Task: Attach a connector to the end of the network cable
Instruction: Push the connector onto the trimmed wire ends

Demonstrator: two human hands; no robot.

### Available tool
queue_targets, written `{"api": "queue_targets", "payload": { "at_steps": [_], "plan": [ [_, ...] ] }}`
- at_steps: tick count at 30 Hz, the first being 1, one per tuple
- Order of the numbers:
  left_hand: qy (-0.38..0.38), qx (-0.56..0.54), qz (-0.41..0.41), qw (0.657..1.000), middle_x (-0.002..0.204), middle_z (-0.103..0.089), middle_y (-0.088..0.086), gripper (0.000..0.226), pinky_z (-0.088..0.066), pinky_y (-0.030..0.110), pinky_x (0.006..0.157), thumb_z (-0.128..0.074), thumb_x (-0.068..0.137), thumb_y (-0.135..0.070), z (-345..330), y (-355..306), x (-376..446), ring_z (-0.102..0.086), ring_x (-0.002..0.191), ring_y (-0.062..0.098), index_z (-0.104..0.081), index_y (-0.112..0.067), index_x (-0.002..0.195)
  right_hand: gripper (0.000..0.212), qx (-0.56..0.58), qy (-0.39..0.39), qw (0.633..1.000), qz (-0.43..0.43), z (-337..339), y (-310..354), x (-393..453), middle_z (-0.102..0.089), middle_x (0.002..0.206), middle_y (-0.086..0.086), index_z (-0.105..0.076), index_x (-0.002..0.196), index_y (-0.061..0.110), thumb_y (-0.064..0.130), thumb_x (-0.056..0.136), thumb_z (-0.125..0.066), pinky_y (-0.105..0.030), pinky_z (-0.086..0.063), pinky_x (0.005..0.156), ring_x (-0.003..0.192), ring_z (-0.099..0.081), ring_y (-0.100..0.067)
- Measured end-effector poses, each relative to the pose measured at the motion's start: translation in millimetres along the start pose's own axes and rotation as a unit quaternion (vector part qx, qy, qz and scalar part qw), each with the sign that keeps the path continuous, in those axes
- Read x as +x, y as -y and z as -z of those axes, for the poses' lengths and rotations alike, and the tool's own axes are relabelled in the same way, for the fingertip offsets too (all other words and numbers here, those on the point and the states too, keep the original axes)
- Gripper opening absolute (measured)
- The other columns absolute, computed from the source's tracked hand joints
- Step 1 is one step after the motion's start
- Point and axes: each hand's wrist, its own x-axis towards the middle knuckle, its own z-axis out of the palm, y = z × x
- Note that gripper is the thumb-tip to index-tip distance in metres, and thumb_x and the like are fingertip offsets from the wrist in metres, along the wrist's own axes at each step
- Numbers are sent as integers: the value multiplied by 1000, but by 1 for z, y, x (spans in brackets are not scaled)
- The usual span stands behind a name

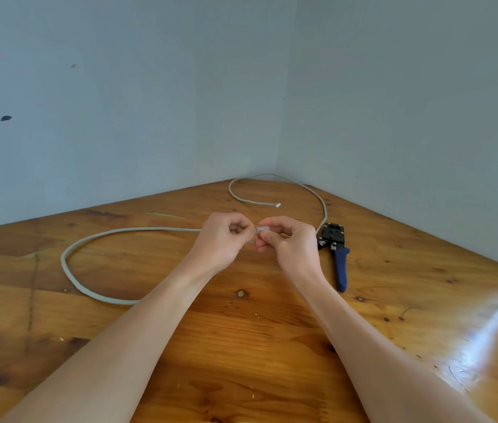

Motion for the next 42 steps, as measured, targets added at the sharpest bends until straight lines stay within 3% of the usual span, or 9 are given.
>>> {"api": "queue_targets", "payload": {
  "at_steps": [6, 18, 22, 24, 30, 35, 42],
  "plan": [
    [15, -6, 5, 1000, 63, -68, -20, 20, -43, 4, 66, -68, 91, -16, 0, -2, -1, -63, 67, -4, -73, -26, 74, 20, -21, 13, 1000, 7, 3, 1, 1, -74, 79, -5, -73, 97, 15, -3, 92, -65, -21, -59, 66, 69, -74, -15],
    [26, 63, 0, 998, 71, -70, -9, 15, -41, 9, 66, -63, 97, -23, 0, 5, -1, -65, 71, -1, -75, -24, 88, 19, -10, -18, 1000, -3, -1, -5, -1, -75, 91, -6, -70, 105, 17, 2, 96, -62, -21, -60, 68, 75, -75, -15],
    [24, 90, -9, 996, 79, -69, -18, 15, -39, 7, 71, -63, 97, -23, -1, 0, -2, -62, 75, -6, -78, -23, 95, 17, -51, -5, 999, 8, -1, -7, 0, -73, 91, -6, -69, 107, 18, 6, 97, -62, -22, -61, 66, 72, -74, -13],
    [17, 101, -13, 995, 84, -69, -18, 16, -41, 12, 77, -62, 97, -21, -1, -2, -2, -62, 82, -5, -79, -21, 97, 16, -58, 4, 998, 8, 0, -7, 1, -73, 90, -6, -69, 108, 15, 5, 97, -62, -25, -61, 65, 68, -73, -12],
    [13, 119, 16, 993, 89, -73, -10, 21, -47, 46, 97, -59, 99, -21, -1, 0, -1, -64, 97, 20, -78, -23, 90, 14, -49, 13, 999, 9, -1, -5, 2, -72, 83, -7, -71, 100, 11, 0, 94, -64, -32, -63, 66, 63, -70, -12],
    [20, 113, 14, 993, 79, -71, -13, 27, -49, 43, 93, -61, 97, -19, -5, 0, -1, -65, 92, 18, -73, -29, 75, 14, -69, 6, 998, 8, 1, -6, 2, -72, 79, -5, -71, 100, 13, 1, 94, -65, -32, -63, 66, 61, -69, -10],
    [15, 102, 1, 995, 78, -72, -12, 26, -49, 41, 92, -62, 96, -18, -6, 2, -2, -65, 88, 15, -75, -26, 76, 15, -68, 13, 998, 4, 3, -6, 1, -72, 80, -4, -70, 101, 14, 2, 95, -64, -26, -61, 62, 61, -70, -9]
  ]
}}
